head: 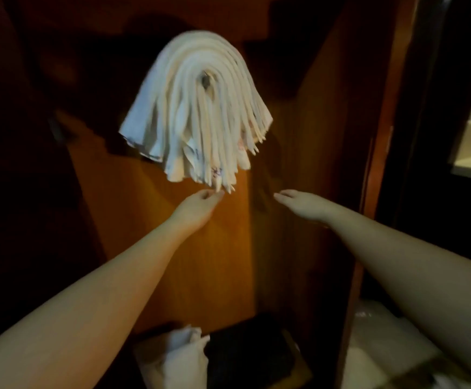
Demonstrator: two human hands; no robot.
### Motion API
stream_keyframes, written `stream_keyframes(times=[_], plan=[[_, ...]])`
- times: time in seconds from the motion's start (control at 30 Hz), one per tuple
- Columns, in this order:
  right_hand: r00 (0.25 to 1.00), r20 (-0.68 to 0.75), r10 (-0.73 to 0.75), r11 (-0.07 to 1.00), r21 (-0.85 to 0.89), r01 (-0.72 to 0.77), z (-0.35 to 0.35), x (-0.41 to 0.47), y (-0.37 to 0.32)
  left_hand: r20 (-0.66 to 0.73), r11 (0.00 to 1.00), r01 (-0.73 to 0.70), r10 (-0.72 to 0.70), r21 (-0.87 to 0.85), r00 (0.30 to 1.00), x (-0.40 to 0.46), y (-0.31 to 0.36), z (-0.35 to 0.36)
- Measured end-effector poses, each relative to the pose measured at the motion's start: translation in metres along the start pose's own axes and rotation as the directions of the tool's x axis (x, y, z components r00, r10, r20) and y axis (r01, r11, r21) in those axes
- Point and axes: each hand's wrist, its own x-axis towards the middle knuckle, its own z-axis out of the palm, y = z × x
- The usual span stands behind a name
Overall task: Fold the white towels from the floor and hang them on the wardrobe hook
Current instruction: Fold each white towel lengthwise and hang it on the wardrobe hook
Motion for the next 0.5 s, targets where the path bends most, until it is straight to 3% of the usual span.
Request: stream_keyframes(times=[0.13, 0.27, 0.5], plan=[[0.998, 0.061, 0.010, 1.000, -0.021, -0.008, 0.026, -0.043, 0.057, 0.222, 0.984, -0.127, 0.096, 0.129, 0.970, -0.015, -0.007, 0.061], [0.995, 0.058, 0.081, 0.997, -0.022, -0.080, 0.052, -0.070, 0.129, 0.350, 0.951, -0.229, 0.146, 0.209, 0.925, -0.014, -0.009, 0.145], [0.956, 0.042, 0.292, 0.956, 0.002, -0.292, 0.095, -0.142, 0.308, 0.621, 0.917, -0.334, 0.135, 0.217, 0.772, -0.025, -0.024, 0.345]])
